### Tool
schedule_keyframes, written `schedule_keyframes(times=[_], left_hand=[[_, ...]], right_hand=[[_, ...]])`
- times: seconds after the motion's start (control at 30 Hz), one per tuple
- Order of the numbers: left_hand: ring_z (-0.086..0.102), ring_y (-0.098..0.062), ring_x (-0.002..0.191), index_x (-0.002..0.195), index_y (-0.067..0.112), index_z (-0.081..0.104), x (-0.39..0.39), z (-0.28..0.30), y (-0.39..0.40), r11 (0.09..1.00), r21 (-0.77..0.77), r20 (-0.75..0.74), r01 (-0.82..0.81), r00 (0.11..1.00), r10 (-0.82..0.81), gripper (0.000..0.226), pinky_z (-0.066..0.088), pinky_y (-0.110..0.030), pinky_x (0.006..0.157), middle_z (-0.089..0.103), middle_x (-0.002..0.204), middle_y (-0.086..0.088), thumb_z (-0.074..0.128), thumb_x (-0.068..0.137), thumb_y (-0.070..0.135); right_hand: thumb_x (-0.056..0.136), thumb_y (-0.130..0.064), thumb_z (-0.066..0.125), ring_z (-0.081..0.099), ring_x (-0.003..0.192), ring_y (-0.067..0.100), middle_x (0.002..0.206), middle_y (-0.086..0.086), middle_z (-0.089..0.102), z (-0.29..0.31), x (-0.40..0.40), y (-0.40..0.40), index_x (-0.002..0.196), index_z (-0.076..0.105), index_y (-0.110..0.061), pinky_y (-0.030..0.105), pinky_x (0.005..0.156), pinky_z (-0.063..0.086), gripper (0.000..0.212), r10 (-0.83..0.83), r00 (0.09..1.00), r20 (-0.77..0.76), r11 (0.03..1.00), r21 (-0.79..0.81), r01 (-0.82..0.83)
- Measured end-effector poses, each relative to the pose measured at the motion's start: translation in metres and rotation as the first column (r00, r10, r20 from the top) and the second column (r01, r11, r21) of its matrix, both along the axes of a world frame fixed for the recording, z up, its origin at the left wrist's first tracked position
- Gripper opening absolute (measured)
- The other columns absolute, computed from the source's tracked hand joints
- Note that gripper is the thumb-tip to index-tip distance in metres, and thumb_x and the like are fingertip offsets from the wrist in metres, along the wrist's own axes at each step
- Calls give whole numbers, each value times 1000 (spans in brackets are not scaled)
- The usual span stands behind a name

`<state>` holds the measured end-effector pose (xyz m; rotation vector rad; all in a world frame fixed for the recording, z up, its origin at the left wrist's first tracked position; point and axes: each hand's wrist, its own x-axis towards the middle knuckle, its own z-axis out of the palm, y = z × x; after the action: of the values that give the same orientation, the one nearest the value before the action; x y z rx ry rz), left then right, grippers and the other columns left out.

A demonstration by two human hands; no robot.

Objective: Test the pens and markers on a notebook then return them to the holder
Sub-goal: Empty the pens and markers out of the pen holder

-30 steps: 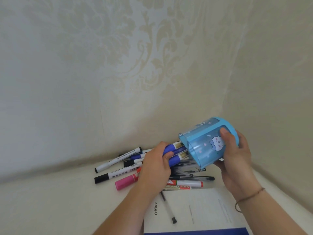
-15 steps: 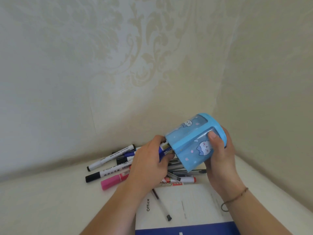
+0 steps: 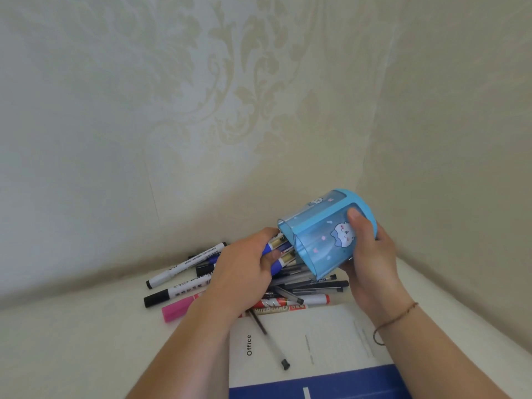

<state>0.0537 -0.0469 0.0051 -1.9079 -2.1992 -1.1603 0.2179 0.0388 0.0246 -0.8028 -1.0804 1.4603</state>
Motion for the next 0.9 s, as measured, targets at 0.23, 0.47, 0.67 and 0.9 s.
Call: schedule_keyframes(times=[0.23, 0.47, 0.67, 0.9], left_hand=[[59, -11, 72, 129, 39, 50, -9, 2, -5, 995, -21, 76, 102, 992, -100, 38, 50, -32, 76, 66, 84, 7, 54, 96, 21], [55, -9, 102, 139, 55, 34, -16, -3, -6, 992, -110, -90, 68, 993, -78, 60, 49, -31, 89, 56, 123, 19, 51, 95, 17], [39, -14, 126, 146, 38, 31, -7, -22, 5, 998, -56, -278, -14, 961, -2, 64, 35, -38, 107, 41, 144, 14, 43, 87, 59], [54, -12, 106, 106, 33, 63, 4, -28, 13, 995, 73, -207, 69, 977, -53, 30, 40, -46, 96, 61, 113, 17, 47, 91, 54]], right_hand=[[89, -36, 62, 69, 88, 24, 99, 8, 74, 5, 4, 3, 106, 69, -15, 43, 74, 57, 28, 2, 1000, -3, 1000, 25, -2], [89, -40, 62, 67, 91, 18, 98, -2, 72, 11, 29, 27, 104, 68, -25, 35, 66, 56, 22, -117, 987, -111, 992, 42, 122], [83, -50, 62, 66, 108, 24, 116, 1, 71, 11, 19, 22, 118, 65, -24, 44, 81, 57, 43, -2, 992, -122, 999, 38, 7], [70, -59, 68, 62, 116, 30, 125, 9, 67, 15, 6, 11, 125, 63, -19, 50, 91, 54, 68, 220, 973, -73, 974, 71, -215]])
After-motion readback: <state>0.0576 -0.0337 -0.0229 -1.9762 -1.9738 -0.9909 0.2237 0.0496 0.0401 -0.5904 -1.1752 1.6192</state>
